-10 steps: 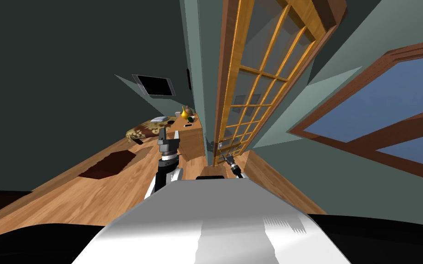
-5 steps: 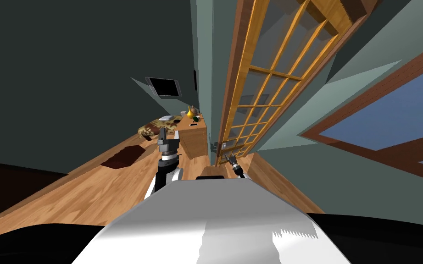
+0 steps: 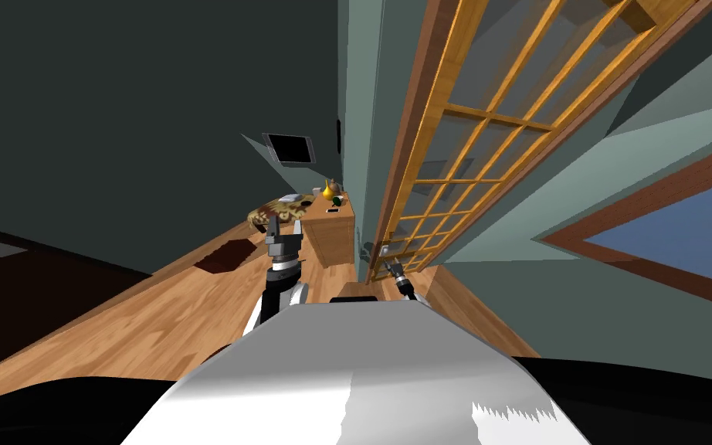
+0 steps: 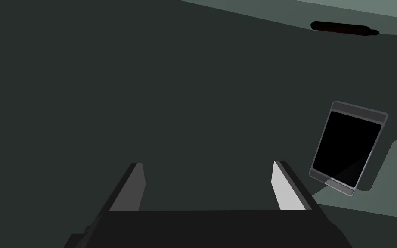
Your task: Pull the door open
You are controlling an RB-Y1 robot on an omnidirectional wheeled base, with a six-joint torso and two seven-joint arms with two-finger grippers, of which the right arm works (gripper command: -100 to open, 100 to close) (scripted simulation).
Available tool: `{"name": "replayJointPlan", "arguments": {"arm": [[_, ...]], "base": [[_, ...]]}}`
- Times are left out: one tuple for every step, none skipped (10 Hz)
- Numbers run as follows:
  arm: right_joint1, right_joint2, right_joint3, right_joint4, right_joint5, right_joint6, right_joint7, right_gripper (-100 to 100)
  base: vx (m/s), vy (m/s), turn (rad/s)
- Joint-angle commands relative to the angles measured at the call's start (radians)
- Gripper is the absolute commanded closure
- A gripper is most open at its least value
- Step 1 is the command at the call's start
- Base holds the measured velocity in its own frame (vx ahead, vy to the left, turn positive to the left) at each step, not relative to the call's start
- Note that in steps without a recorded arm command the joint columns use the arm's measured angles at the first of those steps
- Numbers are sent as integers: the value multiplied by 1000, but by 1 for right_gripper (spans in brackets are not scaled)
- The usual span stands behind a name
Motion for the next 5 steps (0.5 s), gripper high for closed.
{"name": "replayJointPlan", "arguments": {"arm": [[-10,-7,-2,14,-32,4,13,-100],[-21,-8,-2,28,-50,1,21,-100],[-27,-7,0,32,-56,0,23,-100],[-22,-7,-1,27,-50,3,20,-100],[-22,-7,-1,27,-50,3,20,100]], "base": [[169,-26,210],[202,-41,221],[209,-36,156],[72,-14,-12],[-34,10,1]]}}
